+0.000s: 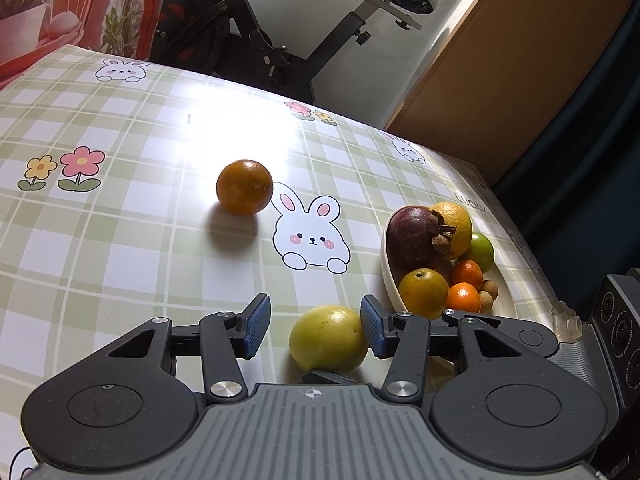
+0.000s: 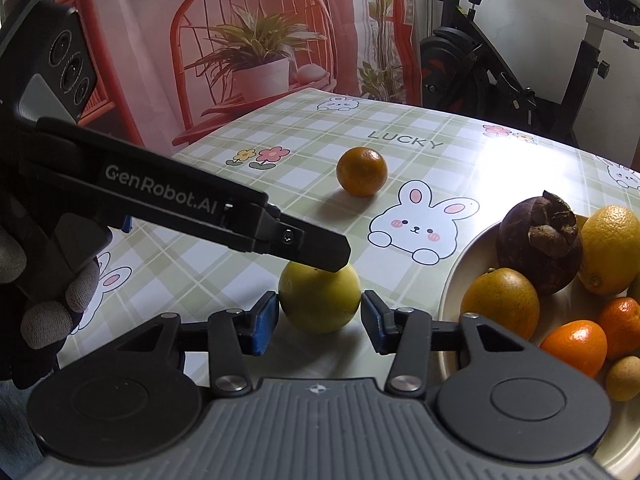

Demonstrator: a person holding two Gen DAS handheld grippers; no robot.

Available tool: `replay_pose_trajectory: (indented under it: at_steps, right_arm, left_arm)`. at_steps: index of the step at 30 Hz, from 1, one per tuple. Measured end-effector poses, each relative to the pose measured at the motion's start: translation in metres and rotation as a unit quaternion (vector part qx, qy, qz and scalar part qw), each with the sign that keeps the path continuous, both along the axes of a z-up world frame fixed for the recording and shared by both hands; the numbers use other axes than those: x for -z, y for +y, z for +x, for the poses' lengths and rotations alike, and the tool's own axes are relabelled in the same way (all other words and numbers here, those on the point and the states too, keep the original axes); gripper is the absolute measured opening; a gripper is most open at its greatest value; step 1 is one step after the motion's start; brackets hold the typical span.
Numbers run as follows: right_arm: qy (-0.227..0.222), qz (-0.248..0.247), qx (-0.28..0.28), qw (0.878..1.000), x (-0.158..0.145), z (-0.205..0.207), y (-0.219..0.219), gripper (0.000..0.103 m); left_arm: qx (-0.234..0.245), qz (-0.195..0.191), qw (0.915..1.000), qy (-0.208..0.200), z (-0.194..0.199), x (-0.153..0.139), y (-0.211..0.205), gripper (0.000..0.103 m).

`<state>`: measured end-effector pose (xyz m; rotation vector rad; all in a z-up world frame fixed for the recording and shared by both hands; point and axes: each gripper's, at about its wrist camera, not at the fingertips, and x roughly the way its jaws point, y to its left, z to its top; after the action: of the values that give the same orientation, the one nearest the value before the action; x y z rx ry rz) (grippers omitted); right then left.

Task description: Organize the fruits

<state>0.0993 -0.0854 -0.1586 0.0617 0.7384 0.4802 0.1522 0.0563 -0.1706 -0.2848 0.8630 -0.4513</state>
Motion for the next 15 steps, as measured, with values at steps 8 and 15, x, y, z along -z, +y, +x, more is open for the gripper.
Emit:
replay_pose_trajectory:
  at_steps: [8,15]
  right_arm:
    - [-0.005,-0.004,0.002,1.0,0.0012,-0.0008,0.0034,0.048]
    - [-0.001,-0.005,0.007,1.0,0.0036,-0.0024,0.0032,0.048]
  left_arm:
    - [-0.027,-0.034,0.999,0.013,-0.0013,0.0076,0.0058,0.052]
    - [-0.023,-0.046,0.9985,0.019,-0.0032,0.0111,0.004,0.052]
